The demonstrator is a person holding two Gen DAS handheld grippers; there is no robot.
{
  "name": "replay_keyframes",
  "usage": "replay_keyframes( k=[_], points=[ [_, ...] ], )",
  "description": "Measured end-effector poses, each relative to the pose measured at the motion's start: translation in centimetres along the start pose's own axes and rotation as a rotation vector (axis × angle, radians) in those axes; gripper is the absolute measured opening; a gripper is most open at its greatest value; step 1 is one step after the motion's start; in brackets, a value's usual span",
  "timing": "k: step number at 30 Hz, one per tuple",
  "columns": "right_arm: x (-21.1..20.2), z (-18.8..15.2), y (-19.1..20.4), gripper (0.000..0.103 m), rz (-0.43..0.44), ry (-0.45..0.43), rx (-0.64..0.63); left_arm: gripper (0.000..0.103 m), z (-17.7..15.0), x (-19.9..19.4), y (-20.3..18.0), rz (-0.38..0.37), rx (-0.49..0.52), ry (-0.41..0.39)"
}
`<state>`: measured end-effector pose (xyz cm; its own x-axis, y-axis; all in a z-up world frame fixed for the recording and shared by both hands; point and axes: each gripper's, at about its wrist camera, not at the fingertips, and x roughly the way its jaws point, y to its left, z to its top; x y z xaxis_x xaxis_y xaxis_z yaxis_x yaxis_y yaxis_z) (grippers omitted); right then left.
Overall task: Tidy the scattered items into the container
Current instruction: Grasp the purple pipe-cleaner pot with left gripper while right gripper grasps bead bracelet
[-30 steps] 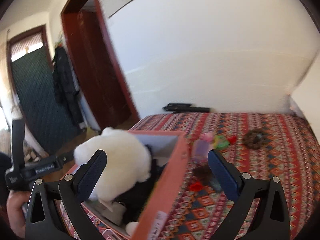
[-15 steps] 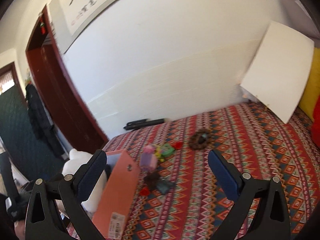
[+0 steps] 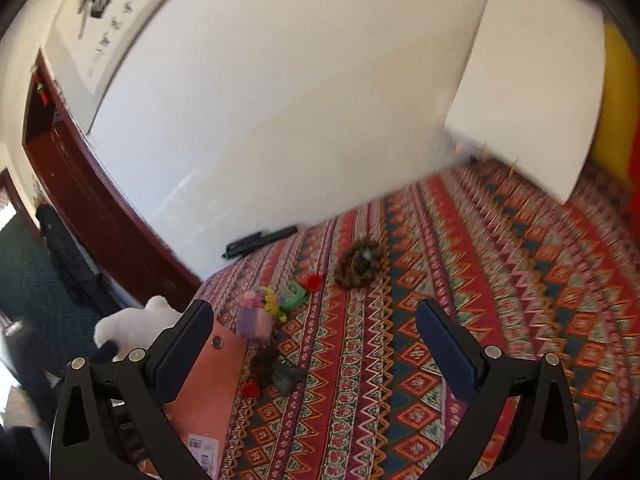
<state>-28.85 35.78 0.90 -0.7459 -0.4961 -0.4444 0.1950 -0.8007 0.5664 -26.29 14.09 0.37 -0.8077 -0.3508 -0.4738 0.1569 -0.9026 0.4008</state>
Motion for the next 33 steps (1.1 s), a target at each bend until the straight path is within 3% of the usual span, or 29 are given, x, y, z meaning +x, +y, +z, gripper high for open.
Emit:
replay_keyframes(
  k=[5,9,13,14,15,16,17,18,19,21,23,27,29,33],
  points=[
    [8.3,1.6,-3.8,0.102,0.057,0.105,0.05,0.102,0.0,9.6,-4.6,0.104,0.132,0.118],
    [16.4,3.4,-6.5,0.102,0.087,0.169,0.089,0.099,-0.4,16.7,-4.8,0.17,0.126,0.244],
    [25.3,4.3,-7.6,0.102,0.073,0.254,0.122,0.099,-2.3,22.1,-3.9,0.161,0.068,0.374],
    [27.4,4.2,-7.6,0.102,0.062,0.273,0.126,0.099,-2.8,22.8,-4.2,0.165,0.091,0.362],
    [29.2,3.9,-7.5,0.091,0.051,0.295,0.116,0.097,-2.8,22.9,-4.4,0.163,0.1,0.336],
    [30.2,3.6,-7.2,0.078,0.015,0.302,0.081,0.079,-2.8,22.9,-4.2,0.135,0.076,0.333],
    [30.4,3.4,-6.8,0.032,-0.038,0.296,0.029,0.067,-2.7,22.7,-3.8,0.105,0.042,0.344],
    [30.3,3.2,-6.7,0.025,-0.035,0.303,0.014,0.062,-2.6,22.2,-3.6,0.096,0.031,0.337],
    [29.4,3.1,-7.0,0.019,0.027,0.309,0.063,0.06,-2.4,21.0,-3.5,0.077,0.032,0.313],
    [25.6,2.7,-7.2,0.019,0.081,0.29,0.122,0.06,-2.0,17.6,-3.5,0.036,0.03,0.257],
    [20.8,2.0,-6.5,0.019,0.092,0.267,0.1,0.06,-1.8,12.5,-3.9,-0.002,0.042,0.203],
    [10.7,-1.0,-4.3,0.019,0.051,0.235,0.019,0.061,-3.0,2.8,-3.1,-0.184,-0.057,0.168],
    [7.2,-2.7,-3.0,0.019,0.0,0.266,-0.027,0.061,-4.5,-1.7,-2.6,-0.27,-0.106,0.171],
    [0.4,-6.8,-1.8,0.019,-0.053,0.247,-0.05,0.061,-8.9,-9.6,-2.0,-0.385,-0.146,0.165]
  ],
)
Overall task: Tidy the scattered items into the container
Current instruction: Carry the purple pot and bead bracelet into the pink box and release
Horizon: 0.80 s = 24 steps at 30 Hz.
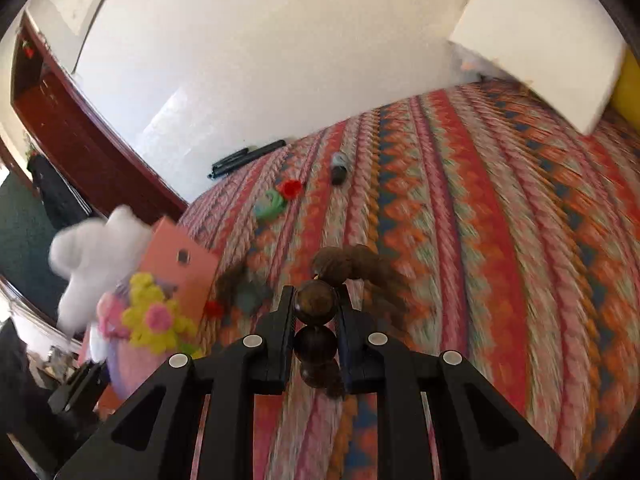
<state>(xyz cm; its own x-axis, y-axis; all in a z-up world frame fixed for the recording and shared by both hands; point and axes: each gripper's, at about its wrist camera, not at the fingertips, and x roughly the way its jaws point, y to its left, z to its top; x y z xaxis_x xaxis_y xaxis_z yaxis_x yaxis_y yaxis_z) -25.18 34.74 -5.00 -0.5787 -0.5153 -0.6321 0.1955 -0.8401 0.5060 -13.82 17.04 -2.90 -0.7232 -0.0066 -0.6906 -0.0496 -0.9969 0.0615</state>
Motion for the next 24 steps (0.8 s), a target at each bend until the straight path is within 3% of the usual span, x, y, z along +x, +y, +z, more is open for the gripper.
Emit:
replay_keyframes(
  k=[4,10,24],
  points=[
    [-3.4,-3.9,0.2,0.019,0.032,0.012,0.073,0.061,-3.6,-4.2,-0.4,-0.063,-0.024,-0.013],
    [-7.7,-6.5,3.5,0.019,0.05,-0.024,0.013,0.061,-3.7,-6.0,0.8,-0.07,-0.024,-0.063],
    [-7.9,-5.8,9.4,0.019,0.072,-0.056,-0.071,0.062,-3.1,-7.9,4.9,-0.009,-0.069,-0.153]
  ],
)
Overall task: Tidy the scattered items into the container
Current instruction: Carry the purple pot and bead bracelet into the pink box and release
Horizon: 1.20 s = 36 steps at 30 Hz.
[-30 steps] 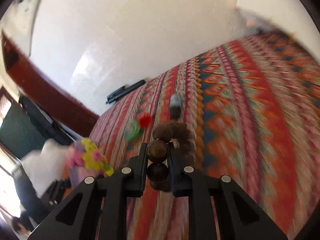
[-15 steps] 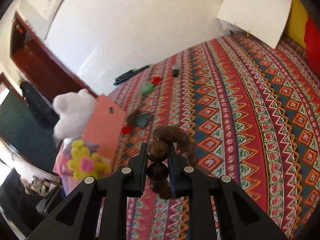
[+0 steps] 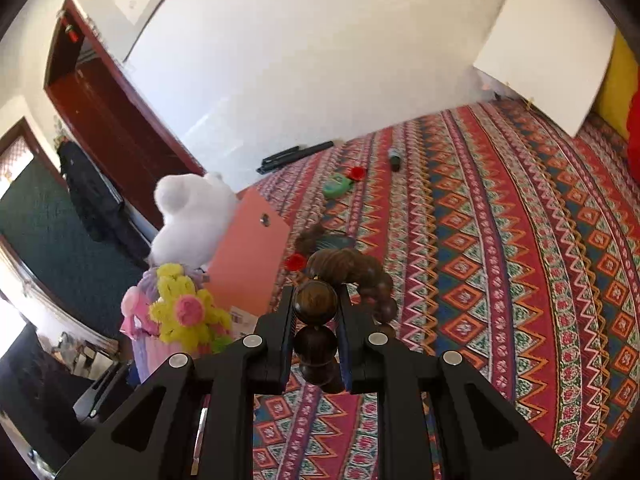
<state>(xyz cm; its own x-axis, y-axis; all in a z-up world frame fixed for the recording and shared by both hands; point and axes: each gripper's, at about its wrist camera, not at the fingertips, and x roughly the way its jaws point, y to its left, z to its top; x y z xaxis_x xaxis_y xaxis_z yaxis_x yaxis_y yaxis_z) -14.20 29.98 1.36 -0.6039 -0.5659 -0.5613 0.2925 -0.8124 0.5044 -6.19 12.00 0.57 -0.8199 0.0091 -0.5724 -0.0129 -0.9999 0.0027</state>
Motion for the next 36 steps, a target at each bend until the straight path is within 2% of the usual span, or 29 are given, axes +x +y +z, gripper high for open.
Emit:
replay_keyframes(
  k=[10,20,31,34,36],
  points=[
    [1.3,-0.6,6.7,0.019,0.017,-0.019,-0.121,0.062,0.5,-2.6,6.2,0.085,-0.073,-0.065],
    [3.6,-1.9,15.3,0.019,0.057,-0.058,-0.285,0.062,0.7,-4.3,12.9,0.181,-0.151,-0.111],
    [6.5,-0.5,24.0,0.019,0.101,-0.145,-0.462,0.062,4.4,-4.3,22.9,0.352,-0.249,-0.181],
    [7.9,-0.5,25.3,0.019,0.116,-0.14,-0.491,0.063,5.3,-2.8,25.8,0.382,-0.271,-0.159],
    [10.4,-0.7,25.9,0.021,0.108,-0.079,-0.52,0.067,5.4,-0.5,26.9,0.386,-0.248,-0.073]
  ],
)
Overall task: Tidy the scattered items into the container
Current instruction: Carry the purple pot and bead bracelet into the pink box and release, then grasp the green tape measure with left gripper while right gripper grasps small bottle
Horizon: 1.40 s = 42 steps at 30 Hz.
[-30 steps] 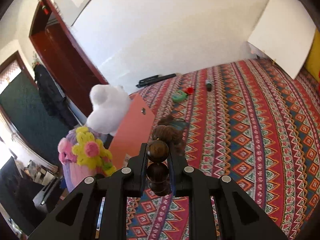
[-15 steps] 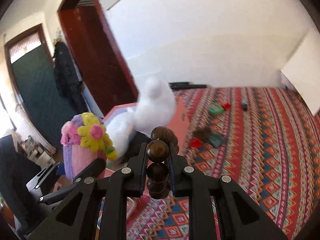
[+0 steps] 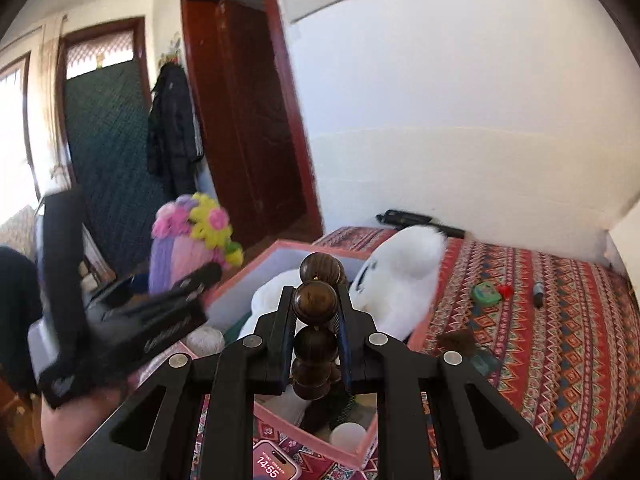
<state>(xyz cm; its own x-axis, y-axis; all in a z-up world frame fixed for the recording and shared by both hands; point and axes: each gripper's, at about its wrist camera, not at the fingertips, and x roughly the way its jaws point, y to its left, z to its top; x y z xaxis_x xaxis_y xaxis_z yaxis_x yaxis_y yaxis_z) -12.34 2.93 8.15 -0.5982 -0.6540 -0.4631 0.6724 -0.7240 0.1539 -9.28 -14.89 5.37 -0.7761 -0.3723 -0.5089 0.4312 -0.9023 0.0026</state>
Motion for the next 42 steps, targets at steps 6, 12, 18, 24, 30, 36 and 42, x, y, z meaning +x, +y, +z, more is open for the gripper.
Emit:
replay_keyframes(
  k=[6,12,18,24,30,36,42],
  points=[
    [8.8,-4.6,-2.0,0.085,-0.135,0.41,0.002,0.097,-2.4,5.1,-2.1,0.106,0.155,0.17],
    [5.6,-3.3,-4.0,0.086,-0.105,0.31,0.112,0.102,-2.0,2.9,-3.6,0.075,0.115,0.111],
    [1.6,-2.6,-7.7,0.086,-0.149,0.224,0.216,0.102,-1.8,0.0,-7.1,0.006,0.08,0.054],
    [-3.2,-3.9,-15.7,0.087,-0.255,0.149,0.357,0.102,-3.0,-3.0,-15.0,-0.131,0.144,-0.016],
    [-6.9,-7.7,-25.8,0.087,-0.322,0.127,0.516,0.102,-7.5,-3.2,-26.7,-0.238,0.315,0.009],
    [-4.5,-8.6,-34.7,0.087,-0.276,0.153,0.577,0.102,-7.6,3.9,-36.5,-0.211,0.501,0.053],
    [6.9,-4.5,-43.3,0.087,-0.238,0.28,0.568,0.099,0.4,18.2,-39.0,-0.203,0.345,0.216]
  ],
)
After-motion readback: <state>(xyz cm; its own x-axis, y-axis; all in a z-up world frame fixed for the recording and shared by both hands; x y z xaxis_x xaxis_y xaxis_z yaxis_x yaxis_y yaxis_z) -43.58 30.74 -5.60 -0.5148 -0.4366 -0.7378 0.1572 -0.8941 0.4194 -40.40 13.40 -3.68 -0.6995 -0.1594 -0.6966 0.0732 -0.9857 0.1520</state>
